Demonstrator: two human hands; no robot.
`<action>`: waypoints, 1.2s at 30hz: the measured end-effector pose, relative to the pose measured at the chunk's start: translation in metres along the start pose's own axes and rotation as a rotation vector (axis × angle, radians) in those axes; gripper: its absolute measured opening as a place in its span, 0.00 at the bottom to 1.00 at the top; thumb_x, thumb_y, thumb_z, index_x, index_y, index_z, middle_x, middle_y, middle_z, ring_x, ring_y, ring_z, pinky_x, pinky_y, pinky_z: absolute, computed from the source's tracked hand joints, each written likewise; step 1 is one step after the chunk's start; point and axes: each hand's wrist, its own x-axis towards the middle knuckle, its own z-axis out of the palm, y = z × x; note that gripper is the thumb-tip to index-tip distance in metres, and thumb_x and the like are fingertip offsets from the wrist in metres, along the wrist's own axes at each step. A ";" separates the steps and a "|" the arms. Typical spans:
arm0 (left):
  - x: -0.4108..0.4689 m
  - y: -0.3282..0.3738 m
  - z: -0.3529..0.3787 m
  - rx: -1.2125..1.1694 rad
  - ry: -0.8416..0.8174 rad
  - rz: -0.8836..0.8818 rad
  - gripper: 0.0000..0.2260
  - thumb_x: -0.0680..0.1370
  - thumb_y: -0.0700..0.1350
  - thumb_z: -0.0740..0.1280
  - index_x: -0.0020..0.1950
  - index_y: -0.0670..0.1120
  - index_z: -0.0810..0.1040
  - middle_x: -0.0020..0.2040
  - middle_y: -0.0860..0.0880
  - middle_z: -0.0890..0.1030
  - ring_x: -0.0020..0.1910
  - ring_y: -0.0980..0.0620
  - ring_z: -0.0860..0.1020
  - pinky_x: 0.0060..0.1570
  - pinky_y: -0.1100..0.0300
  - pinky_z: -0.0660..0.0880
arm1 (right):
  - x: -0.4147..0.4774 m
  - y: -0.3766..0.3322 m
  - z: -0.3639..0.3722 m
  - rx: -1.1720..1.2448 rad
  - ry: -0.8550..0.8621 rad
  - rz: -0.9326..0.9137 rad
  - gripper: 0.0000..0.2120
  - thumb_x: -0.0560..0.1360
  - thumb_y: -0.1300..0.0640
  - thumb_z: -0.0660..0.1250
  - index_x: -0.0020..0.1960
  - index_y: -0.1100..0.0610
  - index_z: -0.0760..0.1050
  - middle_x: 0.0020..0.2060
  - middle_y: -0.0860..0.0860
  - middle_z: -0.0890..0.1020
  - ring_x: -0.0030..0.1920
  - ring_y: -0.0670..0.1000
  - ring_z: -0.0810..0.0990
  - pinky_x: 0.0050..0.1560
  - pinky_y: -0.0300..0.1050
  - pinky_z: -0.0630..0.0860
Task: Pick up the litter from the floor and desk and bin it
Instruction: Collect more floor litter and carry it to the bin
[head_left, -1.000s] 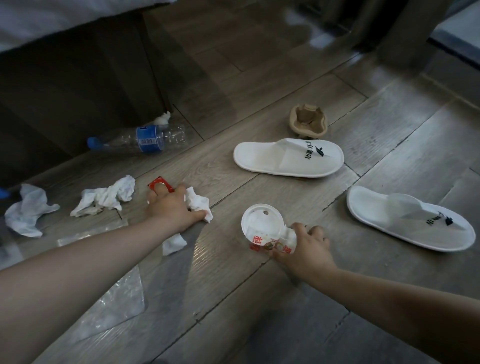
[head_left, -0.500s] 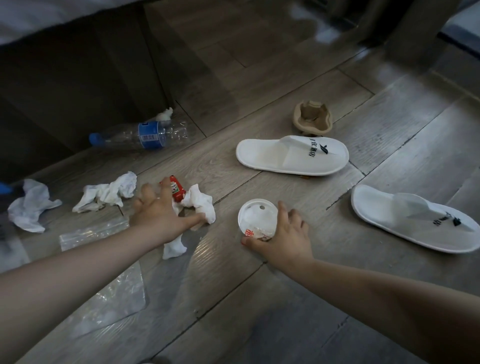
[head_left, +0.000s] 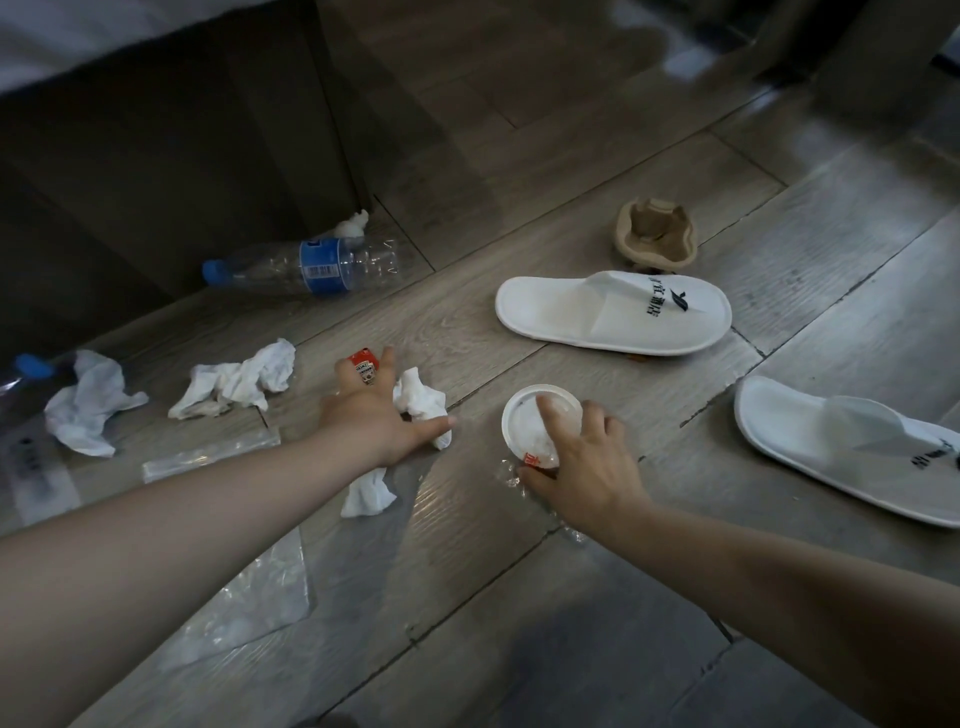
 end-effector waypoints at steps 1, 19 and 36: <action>0.002 0.002 0.000 0.037 -0.017 -0.010 0.49 0.63 0.77 0.62 0.76 0.60 0.46 0.71 0.43 0.53 0.65 0.40 0.68 0.63 0.50 0.71 | 0.000 0.000 0.000 -0.039 -0.009 -0.017 0.41 0.73 0.34 0.62 0.77 0.44 0.47 0.68 0.58 0.60 0.63 0.60 0.64 0.62 0.51 0.68; 0.001 -0.012 0.018 -0.215 0.189 0.094 0.17 0.71 0.51 0.74 0.51 0.49 0.68 0.60 0.45 0.63 0.49 0.45 0.74 0.49 0.54 0.75 | 0.019 0.000 -0.013 -0.035 -0.065 -0.064 0.49 0.68 0.36 0.70 0.78 0.42 0.43 0.66 0.58 0.61 0.61 0.60 0.66 0.58 0.51 0.72; -0.050 -0.062 0.001 -0.318 0.220 0.219 0.14 0.70 0.43 0.73 0.49 0.47 0.70 0.51 0.47 0.69 0.41 0.56 0.70 0.36 0.70 0.63 | 0.008 -0.010 -0.008 0.071 -0.040 -0.017 0.47 0.68 0.44 0.72 0.78 0.47 0.48 0.65 0.59 0.63 0.62 0.60 0.65 0.59 0.50 0.69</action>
